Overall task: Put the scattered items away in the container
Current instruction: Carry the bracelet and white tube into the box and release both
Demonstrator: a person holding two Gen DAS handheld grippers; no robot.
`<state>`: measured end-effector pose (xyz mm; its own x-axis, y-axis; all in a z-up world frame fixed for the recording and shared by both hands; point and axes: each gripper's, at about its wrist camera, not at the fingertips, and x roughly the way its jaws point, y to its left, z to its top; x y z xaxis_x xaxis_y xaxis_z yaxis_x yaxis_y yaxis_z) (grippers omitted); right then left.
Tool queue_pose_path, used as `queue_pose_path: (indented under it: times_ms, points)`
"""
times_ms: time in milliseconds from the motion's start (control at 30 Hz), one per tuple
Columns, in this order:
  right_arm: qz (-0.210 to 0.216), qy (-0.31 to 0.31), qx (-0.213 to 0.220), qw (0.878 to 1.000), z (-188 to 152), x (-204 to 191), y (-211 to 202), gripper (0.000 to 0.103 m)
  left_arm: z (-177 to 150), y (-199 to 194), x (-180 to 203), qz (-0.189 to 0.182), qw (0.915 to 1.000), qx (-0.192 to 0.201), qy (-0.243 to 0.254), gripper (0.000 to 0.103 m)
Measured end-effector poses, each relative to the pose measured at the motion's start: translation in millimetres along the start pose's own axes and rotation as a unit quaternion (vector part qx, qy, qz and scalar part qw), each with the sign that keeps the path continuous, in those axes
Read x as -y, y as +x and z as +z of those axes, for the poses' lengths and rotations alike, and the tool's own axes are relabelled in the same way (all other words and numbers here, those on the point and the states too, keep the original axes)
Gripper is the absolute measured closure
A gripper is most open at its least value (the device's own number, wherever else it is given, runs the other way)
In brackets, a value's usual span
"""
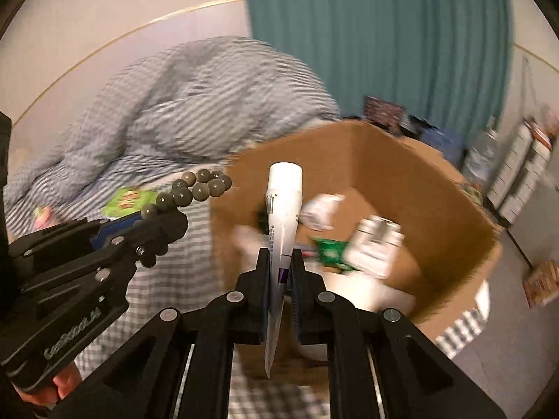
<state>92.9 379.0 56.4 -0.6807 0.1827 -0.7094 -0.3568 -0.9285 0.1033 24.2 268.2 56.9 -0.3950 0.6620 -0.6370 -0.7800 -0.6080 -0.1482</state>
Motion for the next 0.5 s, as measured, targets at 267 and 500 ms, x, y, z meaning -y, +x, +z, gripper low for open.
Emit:
queue_pose_path:
  times_ms: [267, 500]
  points:
    - [-0.076, 0.009, -0.003, 0.997, -2.8, 35.8, 15.6, 0.046, 2.2, 33.6, 13.3, 0.083, 0.9965, -0.006, 0.007, 0.030]
    - [-0.050, 0.009, 0.006, 0.999, -2.7, 29.3, 9.8, 0.046, -0.9, 10.2, -26.5, 0.100, 0.9934, 0.008, -0.055, 0.021]
